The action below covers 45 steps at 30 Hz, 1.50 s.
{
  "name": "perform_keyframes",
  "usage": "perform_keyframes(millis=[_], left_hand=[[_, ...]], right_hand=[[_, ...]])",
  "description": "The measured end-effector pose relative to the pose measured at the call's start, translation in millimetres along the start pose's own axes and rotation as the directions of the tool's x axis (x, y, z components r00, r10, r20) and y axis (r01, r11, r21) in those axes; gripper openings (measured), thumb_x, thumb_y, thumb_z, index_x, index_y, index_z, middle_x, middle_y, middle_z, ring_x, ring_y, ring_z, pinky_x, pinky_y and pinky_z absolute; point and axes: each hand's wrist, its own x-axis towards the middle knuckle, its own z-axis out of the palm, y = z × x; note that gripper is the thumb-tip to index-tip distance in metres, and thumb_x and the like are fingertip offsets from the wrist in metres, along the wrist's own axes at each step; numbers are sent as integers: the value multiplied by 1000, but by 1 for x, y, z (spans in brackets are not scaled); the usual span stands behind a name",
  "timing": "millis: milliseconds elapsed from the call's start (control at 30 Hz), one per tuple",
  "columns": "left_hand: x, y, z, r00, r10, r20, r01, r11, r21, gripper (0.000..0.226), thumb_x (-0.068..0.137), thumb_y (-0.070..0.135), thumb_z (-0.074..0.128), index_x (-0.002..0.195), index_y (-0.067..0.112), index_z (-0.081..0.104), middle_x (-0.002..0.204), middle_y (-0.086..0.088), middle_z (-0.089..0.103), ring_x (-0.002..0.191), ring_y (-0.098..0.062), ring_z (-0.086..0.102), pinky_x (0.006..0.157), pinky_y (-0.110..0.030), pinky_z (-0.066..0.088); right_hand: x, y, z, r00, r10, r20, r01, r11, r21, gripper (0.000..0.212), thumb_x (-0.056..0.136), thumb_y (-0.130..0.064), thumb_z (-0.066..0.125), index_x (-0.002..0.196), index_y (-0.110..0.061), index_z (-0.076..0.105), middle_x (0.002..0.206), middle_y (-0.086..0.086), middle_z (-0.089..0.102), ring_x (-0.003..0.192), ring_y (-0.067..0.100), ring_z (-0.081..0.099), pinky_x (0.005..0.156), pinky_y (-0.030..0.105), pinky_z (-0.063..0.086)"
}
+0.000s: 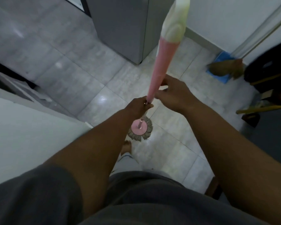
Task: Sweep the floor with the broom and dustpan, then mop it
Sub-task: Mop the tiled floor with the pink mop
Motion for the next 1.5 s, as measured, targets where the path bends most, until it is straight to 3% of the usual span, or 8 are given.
perform_keyframes(millis=[100,367,500,733,933,1100,1300,1500], left_hand=[[19,-6,-24,1000,22,14,-23,999,33,39,99,41,55,125,12,59,116,-11,67,98,-23,63,85,-32,49],[49,-17,-61,997,34,73,-33,999,-16,38,99,36,56,126,10,59,119,-12,65,106,-27,62,96,-38,50],[56,-18,-67,993,23,112,-24,1000,7,38,99,38,54,126,12,59,118,-11,66,100,-24,63,90,-35,51],[57,-3,-70,995,-14,101,12,1000,19,36,100,40,52,124,14,58,116,-10,65,87,-16,60,74,-27,46],[41,30,-97,998,-18,-53,7,981,-193,27,96,43,58,113,23,64,103,3,65,91,-17,62,76,-26,49],[25,70,-144,959,37,-282,-104,968,-228,22,91,39,67,102,21,70,96,0,70,87,-14,64,78,-26,51],[5,108,-181,903,105,-416,-219,947,-237,8,91,42,65,88,35,67,92,2,71,90,-16,68,80,-27,55],[-23,144,-198,855,124,-504,-328,882,-339,7,90,40,67,85,38,71,91,1,73,86,-12,71,71,-24,60]], right_hand=[[29,-20,7,998,-56,-24,54,996,-76,51,82,-45,70,127,-25,55,105,-16,57,84,-4,54,59,2,29],[82,-33,19,989,-70,-128,64,997,-53,43,83,-42,73,118,-20,63,111,-5,71,80,-1,60,66,1,36],[87,-32,24,980,-92,-176,88,996,-31,42,84,-39,74,118,-17,62,109,-1,72,89,7,68,80,18,52],[95,-34,9,981,-144,-130,134,988,-81,41,84,-41,72,115,-16,64,105,-1,72,85,7,65,72,9,43],[99,-53,-37,941,-287,-178,282,958,-56,46,87,-58,58,110,-19,68,91,-13,69,74,-6,63,66,3,46],[99,-18,-47,963,-193,-190,241,928,282,37,97,-50,44,107,-22,67,97,-1,73,86,10,71,83,37,57],[120,6,-22,984,-106,141,104,994,20,62,81,-46,75,137,-28,54,121,-8,66,96,1,58,73,2,38],[126,-33,-20,944,-284,166,242,942,233,28,83,-28,77,110,-28,69,109,-8,72,101,13,67,99,40,51]])
